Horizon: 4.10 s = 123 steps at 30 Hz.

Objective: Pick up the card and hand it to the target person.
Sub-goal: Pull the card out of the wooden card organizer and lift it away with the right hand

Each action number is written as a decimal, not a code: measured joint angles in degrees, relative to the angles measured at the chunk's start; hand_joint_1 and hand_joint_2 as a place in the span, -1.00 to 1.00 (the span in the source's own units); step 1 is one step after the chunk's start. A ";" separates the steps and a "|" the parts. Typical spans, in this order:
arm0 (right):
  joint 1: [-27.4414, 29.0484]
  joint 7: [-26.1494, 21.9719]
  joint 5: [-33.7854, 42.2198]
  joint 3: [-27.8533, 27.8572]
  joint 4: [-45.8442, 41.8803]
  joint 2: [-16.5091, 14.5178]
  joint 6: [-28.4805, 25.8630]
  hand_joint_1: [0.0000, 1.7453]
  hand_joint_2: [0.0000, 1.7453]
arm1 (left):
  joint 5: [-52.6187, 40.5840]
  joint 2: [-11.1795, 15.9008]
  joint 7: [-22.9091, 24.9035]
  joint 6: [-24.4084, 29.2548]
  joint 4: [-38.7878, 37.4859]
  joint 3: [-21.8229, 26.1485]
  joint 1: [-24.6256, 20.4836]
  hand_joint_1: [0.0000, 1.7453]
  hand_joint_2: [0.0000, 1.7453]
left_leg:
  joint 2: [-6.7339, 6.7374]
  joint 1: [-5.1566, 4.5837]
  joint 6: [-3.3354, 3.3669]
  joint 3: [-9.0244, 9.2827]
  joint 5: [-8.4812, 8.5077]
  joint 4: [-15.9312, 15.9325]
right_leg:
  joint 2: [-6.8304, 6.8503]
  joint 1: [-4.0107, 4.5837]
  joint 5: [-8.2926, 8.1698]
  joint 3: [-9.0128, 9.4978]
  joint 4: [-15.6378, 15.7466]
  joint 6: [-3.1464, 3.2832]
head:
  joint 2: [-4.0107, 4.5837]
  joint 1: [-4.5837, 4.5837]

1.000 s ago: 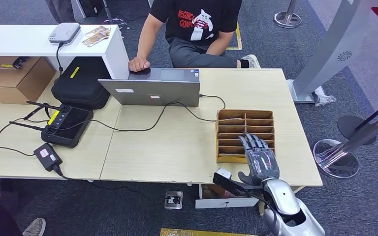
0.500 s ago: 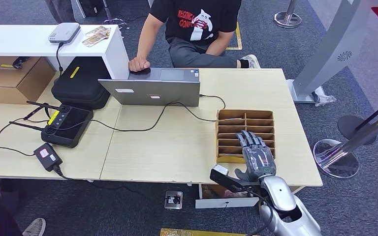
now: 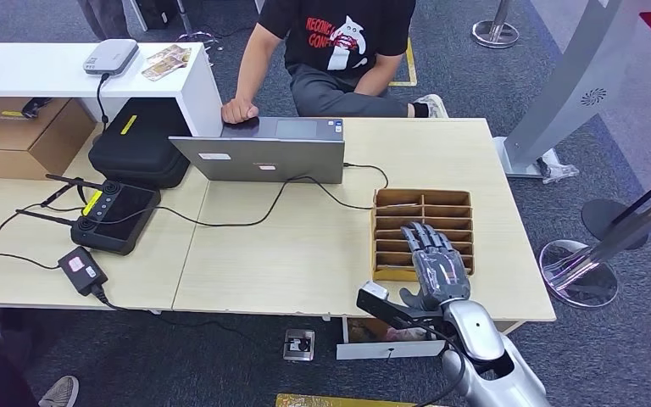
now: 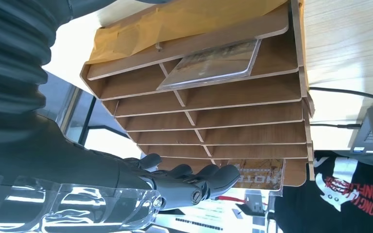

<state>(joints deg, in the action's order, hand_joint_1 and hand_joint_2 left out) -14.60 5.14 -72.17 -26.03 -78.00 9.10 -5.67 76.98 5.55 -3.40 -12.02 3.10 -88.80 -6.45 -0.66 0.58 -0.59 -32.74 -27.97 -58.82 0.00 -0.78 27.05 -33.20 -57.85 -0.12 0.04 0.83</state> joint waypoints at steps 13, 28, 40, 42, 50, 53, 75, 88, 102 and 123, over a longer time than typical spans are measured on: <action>-0.56 -0.53 -0.23 0.00 1.66 -1.86 -0.60 -0.81 1.00 | 0.88 -0.02 -0.03 0.02 0.00 0.00 0.03 -1.00 1.00 | 0.00 0.01 -0.03 0.00 0.02 0.00 | 0.00 0.00 0.00 0.00 -0.01 0.00 | 0.00 0.00; -1.44 -1.99 -1.25 0.00 2.90 -3.29 -1.23 -0.05 1.00 | 2.21 -0.15 -0.05 0.04 -0.01 0.00 0.19 -1.00 1.00 | 0.00 0.01 -0.05 0.00 0.03 0.00 | 0.00 0.00 -0.01 0.00 -0.01 0.01 | 0.00 -0.01; -2.16 -2.40 -1.37 0.00 3.60 -3.89 -1.34 -0.23 1.00 | 2.60 -0.26 -0.20 0.04 -0.02 0.01 0.30 -1.00 1.00 | -0.01 0.01 -0.05 0.00 0.04 0.00 | 0.00 0.00 -0.01 0.00 -0.01 0.01 | 0.00 0.00; -2.15 -2.44 -1.37 0.00 3.60 -3.90 -1.36 -0.23 1.00 | 2.60 -0.26 -0.21 0.04 -0.02 0.01 0.30 -1.00 1.00 | -0.01 0.00 -0.05 0.00 0.04 0.00 | 0.00 0.00 -0.01 0.00 -0.01 0.01 | 0.00 0.00; -2.00 -2.54 -1.38 0.00 3.50 -3.90 -1.51 0.08 1.00 | 2.54 -0.26 -0.22 0.04 -0.02 0.01 0.29 -1.00 1.00 | 0.00 0.01 -0.05 0.02 0.04 0.00 | 0.00 0.00 -0.01 0.00 -0.01 0.01 | 0.00 0.00; -1.90 -2.56 -1.39 0.00 3.49 -3.90 -1.55 -0.17 1.00 | 2.39 -0.26 -0.22 0.04 -0.02 0.00 0.29 -1.00 1.00 | 0.00 0.01 -0.05 0.02 0.04 0.00 | -0.01 0.00 -0.01 0.00 -0.01 0.01 | 0.00 0.00; 0.15 -1.87 -2.40 0.10 3.02 -3.10 -1.74 0.45 1.00 | 1.09 -0.20 -0.21 0.16 -0.02 0.00 0.17 -1.00 1.00 | 0.01 0.00 -0.05 0.05 0.04 -0.01 | -0.03 0.00 -0.01 0.00 -0.01 0.01 | 0.00 0.00; 1.88 -1.62 -2.42 1.01 0.81 -2.20 -2.70 1.00 1.00 | -0.69 -0.10 -0.07 0.17 -0.02 0.00 -0.02 -1.00 1.00 | 0.01 0.00 -0.05 0.07 0.04 -0.01 | -0.05 0.00 -0.01 0.00 -0.01 0.02 | 0.00 0.00; 3.69 -2.09 -3.41 1.97 -1.50 -1.82 -4.27 1.00 1.00 | -1.18 -0.02 -0.10 0.20 -0.02 0.00 -0.05 -1.00 1.00 | 0.01 0.00 -0.05 0.06 0.04 -0.01 | -0.05 0.00 -0.01 0.00 -0.01 0.02 | 0.00 0.00; -1.18 -5.97 -2.68 4.11 -5.98 -1.80 -14.57 1.00 1.00 | -1.20 -0.04 -0.90 0.21 -0.02 0.00 0.00 -1.00 1.00 | 0.02 0.00 -0.09 0.07 0.09 -0.01 | -0.07 0.00 -0.07 0.01 -0.02 0.05 | 0.00 0.00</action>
<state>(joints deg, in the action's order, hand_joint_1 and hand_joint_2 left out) -15.78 -0.83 -74.85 -21.92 -83.98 7.29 -20.24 75.78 5.51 -4.31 -11.81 3.08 -88.80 -6.45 -0.64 0.58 -0.68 -32.67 -27.87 -58.83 -0.07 -0.78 26.98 -33.19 -57.86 -0.07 0.04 0.83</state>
